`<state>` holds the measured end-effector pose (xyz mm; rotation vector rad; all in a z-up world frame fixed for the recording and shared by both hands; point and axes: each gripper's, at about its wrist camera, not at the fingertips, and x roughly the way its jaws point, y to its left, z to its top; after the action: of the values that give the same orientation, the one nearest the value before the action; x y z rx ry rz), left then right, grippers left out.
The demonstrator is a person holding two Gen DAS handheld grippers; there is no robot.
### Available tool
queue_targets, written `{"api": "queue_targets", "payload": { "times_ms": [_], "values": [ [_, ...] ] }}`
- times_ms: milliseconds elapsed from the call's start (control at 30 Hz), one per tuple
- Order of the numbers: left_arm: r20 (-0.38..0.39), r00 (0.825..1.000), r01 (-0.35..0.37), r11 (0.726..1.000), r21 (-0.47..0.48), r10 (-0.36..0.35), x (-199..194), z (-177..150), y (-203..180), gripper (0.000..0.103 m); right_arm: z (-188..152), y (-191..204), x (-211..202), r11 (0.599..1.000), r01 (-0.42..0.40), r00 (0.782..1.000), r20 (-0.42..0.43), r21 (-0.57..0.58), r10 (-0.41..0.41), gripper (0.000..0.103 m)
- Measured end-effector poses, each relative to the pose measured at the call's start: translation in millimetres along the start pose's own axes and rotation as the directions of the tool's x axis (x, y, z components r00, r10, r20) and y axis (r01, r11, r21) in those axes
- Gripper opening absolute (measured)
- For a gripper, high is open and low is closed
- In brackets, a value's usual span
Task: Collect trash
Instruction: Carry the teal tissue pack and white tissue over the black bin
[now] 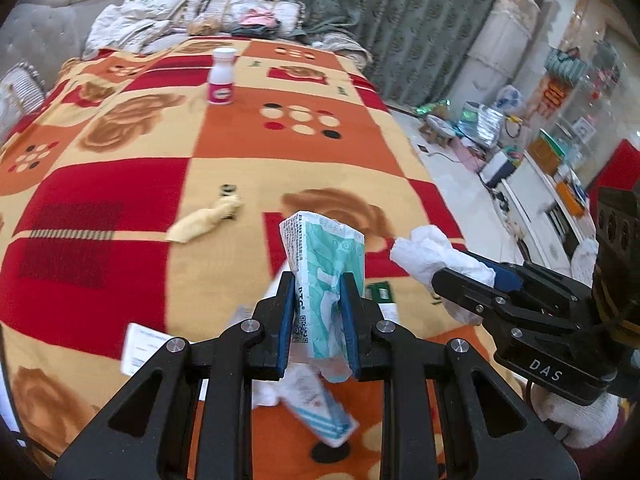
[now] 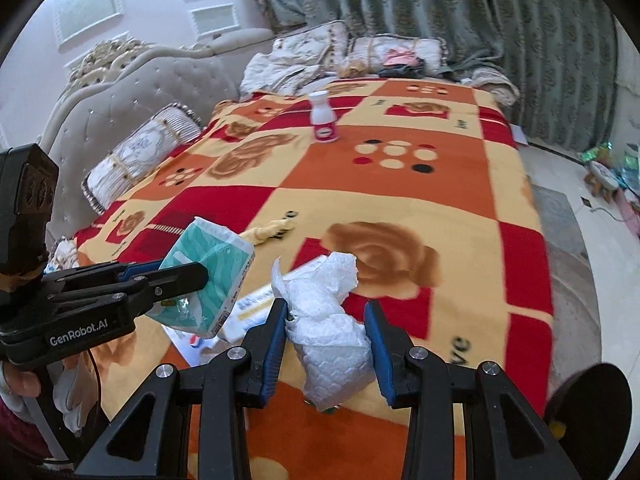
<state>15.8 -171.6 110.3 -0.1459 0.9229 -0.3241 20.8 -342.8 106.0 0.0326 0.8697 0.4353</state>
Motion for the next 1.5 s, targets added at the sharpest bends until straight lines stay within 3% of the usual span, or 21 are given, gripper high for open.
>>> {"api": "queue_targets", "payload": {
  "times_ms": [900, 1500],
  "values": [
    [-0.092, 0.988, 0.139, 0.98, 0.144, -0.127, 34, -14, -122, 0.02, -49, -99, -59, 0.977, 0.124, 0.992, 0.015, 0.172, -0.128, 0.037],
    [-0.207, 0.958, 0.239, 0.949, 0.207, -0.196, 76, -30, -204, 0.02, -99, -175, -99, 0.924, 0.225, 0.973, -0.018, 0.308, -0.231, 0.037]
  ]
}}
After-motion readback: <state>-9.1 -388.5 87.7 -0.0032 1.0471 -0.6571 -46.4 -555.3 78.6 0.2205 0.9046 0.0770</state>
